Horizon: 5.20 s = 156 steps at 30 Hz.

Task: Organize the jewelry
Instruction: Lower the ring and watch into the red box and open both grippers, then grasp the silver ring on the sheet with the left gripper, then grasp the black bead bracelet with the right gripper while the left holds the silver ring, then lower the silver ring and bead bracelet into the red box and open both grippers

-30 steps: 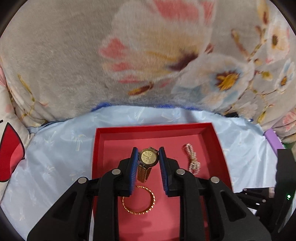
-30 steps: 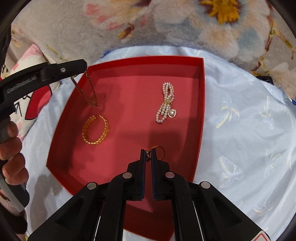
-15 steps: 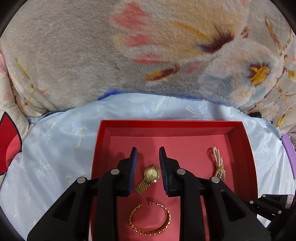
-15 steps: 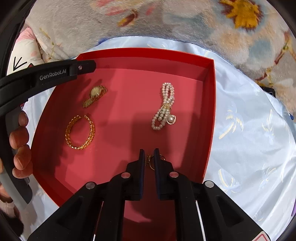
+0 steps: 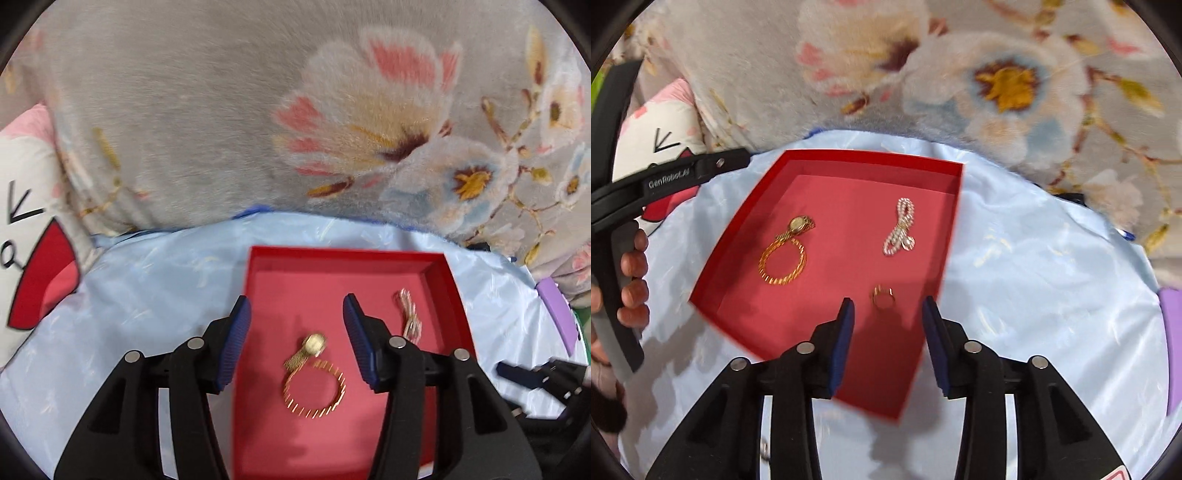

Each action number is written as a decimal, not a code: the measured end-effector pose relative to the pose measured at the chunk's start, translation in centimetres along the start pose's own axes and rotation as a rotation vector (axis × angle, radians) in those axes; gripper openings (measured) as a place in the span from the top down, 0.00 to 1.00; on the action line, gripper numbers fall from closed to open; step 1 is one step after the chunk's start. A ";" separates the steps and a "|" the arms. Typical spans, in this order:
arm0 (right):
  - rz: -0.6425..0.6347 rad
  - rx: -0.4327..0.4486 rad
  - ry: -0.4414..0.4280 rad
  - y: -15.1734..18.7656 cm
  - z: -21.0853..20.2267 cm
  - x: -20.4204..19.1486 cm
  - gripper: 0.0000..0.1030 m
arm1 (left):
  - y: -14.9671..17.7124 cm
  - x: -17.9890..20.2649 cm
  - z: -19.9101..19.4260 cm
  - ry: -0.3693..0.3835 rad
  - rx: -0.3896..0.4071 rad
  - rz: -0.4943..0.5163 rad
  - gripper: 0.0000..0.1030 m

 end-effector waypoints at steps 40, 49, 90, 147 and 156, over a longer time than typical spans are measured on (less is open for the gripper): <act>0.073 -0.047 -0.081 21.3 -6.3 -4.5 0.59 | 27.1 1.1 -12.5 0.034 -0.171 0.122 0.49; 0.070 -0.054 -0.077 21.5 -6.0 -4.4 0.59 | 27.2 1.6 -12.4 0.029 -0.170 0.149 0.65; -0.009 -0.044 -0.146 16.1 -3.1 -8.9 0.65 | 26.6 -2.3 -12.6 0.032 -0.151 0.012 0.78; -0.042 0.155 -0.045 -1.2 -4.8 -5.4 0.96 | 8.9 2.2 -10.9 0.097 0.046 0.129 0.78; 0.016 0.043 -0.033 -0.6 2.4 -3.3 0.96 | 6.8 3.9 -3.5 0.135 -0.053 0.084 0.78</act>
Point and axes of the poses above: each gripper's, at about its wrist camera, not at the fingertips, and z roughly the way its jaws point, x to its right, y to its underside, the point moved 7 cm from there along z, roughly the way its jaws point, and after that the axes turned 1 degree about x, right-handed, at the moved point
